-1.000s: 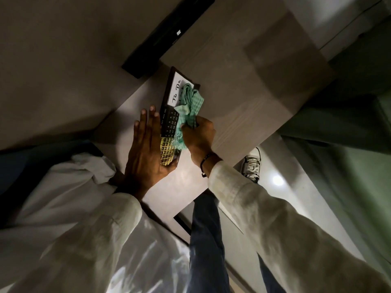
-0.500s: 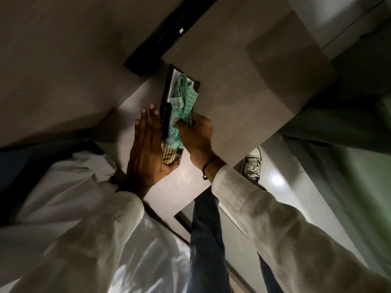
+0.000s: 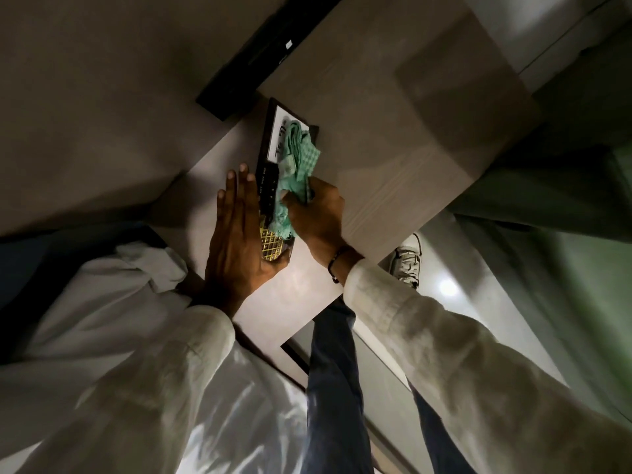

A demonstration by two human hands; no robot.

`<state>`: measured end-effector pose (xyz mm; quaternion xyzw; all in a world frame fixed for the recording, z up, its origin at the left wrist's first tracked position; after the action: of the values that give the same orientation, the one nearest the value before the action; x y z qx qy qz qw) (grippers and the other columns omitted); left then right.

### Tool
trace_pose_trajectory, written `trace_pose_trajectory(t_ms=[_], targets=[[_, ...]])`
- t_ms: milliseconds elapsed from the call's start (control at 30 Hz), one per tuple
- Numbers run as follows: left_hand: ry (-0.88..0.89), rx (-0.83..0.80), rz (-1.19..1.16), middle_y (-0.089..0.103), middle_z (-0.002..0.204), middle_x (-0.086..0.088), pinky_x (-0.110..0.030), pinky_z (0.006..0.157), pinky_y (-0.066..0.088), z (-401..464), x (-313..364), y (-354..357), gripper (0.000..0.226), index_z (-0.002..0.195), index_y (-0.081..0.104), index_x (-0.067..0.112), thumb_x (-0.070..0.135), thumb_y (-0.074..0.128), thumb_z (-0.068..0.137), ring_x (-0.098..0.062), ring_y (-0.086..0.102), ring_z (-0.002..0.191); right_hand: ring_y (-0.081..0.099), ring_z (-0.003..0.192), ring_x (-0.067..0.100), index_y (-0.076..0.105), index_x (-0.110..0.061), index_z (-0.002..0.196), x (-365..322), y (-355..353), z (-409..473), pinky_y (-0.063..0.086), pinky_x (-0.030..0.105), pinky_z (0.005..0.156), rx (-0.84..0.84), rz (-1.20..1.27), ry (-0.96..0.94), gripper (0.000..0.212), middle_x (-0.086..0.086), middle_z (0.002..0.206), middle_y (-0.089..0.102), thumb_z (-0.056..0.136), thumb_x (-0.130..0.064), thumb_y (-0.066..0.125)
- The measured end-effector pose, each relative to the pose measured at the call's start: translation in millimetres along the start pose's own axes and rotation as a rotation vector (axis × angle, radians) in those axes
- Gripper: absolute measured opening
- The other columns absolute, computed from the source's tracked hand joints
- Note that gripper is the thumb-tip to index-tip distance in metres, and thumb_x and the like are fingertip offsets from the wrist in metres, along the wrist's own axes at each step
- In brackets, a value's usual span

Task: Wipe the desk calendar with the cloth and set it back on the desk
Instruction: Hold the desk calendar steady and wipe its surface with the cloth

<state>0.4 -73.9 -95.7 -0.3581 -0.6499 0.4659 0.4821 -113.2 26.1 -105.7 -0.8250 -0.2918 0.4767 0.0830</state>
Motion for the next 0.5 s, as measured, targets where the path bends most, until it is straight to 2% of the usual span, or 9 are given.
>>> trace_pose_trajectory(t_ms=[67, 133, 200, 333, 400, 500], targets=[[0.009, 0.001, 0.017, 0.020, 0.171, -0.033, -0.055, 0.133, 0.018, -0.6, -2.1, 1.4, 0.127, 0.163, 0.010, -0.004, 0.060, 0.082, 0.080, -0.048, 0.019, 0.161, 0.064, 0.063, 0.017, 0.073, -0.003, 0.080, 0.6, 2.4, -7.5, 0.049, 0.026, 0.059, -0.008, -0.010, -0.041, 0.010, 0.004, 0.072, 0.073, 0.079, -0.013, 0.078], [0.006, -0.001, 0.017, 0.018, 0.172, -0.032, -0.053, 0.134, 0.015, -0.1, -2.1, 0.8, 0.126, 0.165, 0.006, -0.001, 0.060, 0.080, 0.082, -0.047, 0.017, 0.162, 0.067, 0.070, 0.023, 0.073, -0.001, 0.082, 4.3, -0.8, -3.4, 0.045, 0.026, 0.060, 0.005, -0.046, -0.008, 0.015, 0.012, 0.079, 0.077, 0.080, -0.015, 0.079], [0.003, 0.008, 0.006, 0.018, 0.172, -0.031, -0.053, 0.134, 0.015, 0.6, -1.0, -0.4, 0.124, 0.165, 0.005, 0.001, 0.059, 0.079, 0.084, -0.046, 0.016, 0.162, 0.063, 0.068, 0.019, 0.074, 0.000, 0.084, 4.7, -3.7, 4.6, 0.038, 0.018, 0.059, 0.022, -0.058, 0.033, 0.015, 0.015, 0.084, 0.078, 0.081, -0.015, 0.078], [0.006, 0.019, 0.007, 0.022, 0.170, -0.035, -0.061, 0.131, 0.023, 1.5, -1.0, -2.4, 0.125, 0.163, 0.010, -0.004, 0.057, 0.082, 0.082, -0.050, 0.021, 0.160, 0.058, 0.055, 0.009, 0.073, -0.003, 0.079, -10.0, 4.4, -1.5, 0.038, 0.006, 0.049, 0.020, 0.021, -0.042, 0.004, 0.003, 0.070, 0.072, 0.079, -0.007, 0.075], [-0.011, -0.006, 0.005, 0.020, 0.170, -0.035, -0.061, 0.132, 0.022, 2.2, -0.6, -3.6, 0.126, 0.162, 0.013, -0.009, 0.058, 0.083, 0.081, -0.050, 0.020, 0.160, 0.062, 0.062, 0.014, 0.074, -0.002, 0.081, -8.2, 3.6, -2.4, 0.039, 0.010, 0.052, 0.019, 0.005, -0.055, 0.005, 0.009, 0.075, 0.076, 0.080, -0.006, 0.073], [-0.031, -0.010, 0.001, 0.019, 0.171, -0.034, -0.059, 0.133, 0.020, 1.4, 1.0, -4.4, 0.123, 0.161, 0.017, -0.012, 0.056, 0.083, 0.083, -0.049, 0.018, 0.161, 0.064, 0.068, 0.020, 0.075, -0.001, 0.083, 1.0, -0.2, 8.8, 0.041, 0.021, 0.060, 0.013, -0.050, 0.050, 0.010, 0.012, 0.077, 0.076, 0.083, -0.011, 0.072]])
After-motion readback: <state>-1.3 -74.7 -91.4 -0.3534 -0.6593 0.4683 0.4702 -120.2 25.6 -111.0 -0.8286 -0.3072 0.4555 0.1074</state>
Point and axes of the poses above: each hand's wrist, its own z-axis towards the middle knuckle, its own y-axis out of the palm, x = y × z, the point moved 3 cm from there along z, towards the middle knuckle
